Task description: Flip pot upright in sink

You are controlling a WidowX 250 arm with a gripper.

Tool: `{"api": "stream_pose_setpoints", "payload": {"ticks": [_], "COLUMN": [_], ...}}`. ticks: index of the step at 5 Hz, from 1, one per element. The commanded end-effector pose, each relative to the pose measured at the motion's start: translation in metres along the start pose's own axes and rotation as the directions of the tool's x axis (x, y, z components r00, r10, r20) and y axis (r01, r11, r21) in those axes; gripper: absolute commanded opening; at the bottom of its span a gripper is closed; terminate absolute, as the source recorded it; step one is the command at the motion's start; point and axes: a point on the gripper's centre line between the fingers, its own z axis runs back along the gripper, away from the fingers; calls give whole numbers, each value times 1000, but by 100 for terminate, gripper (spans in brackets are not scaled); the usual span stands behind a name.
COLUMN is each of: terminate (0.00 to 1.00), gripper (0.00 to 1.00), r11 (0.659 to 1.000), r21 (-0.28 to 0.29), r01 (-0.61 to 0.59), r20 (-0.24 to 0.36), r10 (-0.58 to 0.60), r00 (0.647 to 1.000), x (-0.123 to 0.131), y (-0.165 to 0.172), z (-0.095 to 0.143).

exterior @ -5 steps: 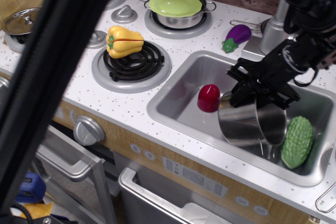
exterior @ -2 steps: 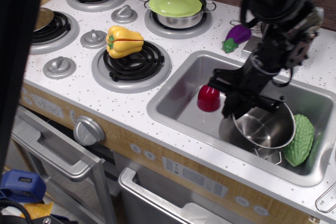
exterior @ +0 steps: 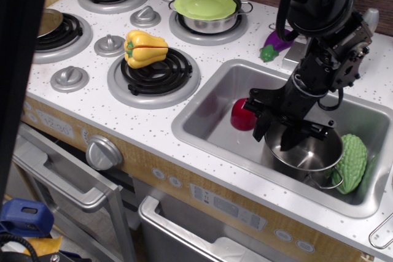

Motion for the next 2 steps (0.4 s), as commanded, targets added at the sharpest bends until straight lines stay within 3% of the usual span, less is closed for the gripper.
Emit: {"api": "stream_pose_setpoints", "payload": {"ticks": [1, 2], "terminate": [0, 100], "gripper": [100, 100], "r11": [999, 999], "r21": [-50, -50], "r01": [-17, -17], "r20": [78, 78], "r10": [21, 21], "r00": [997, 997], "x": [13, 13], "y": [1, 1], "z": [32, 32]}}
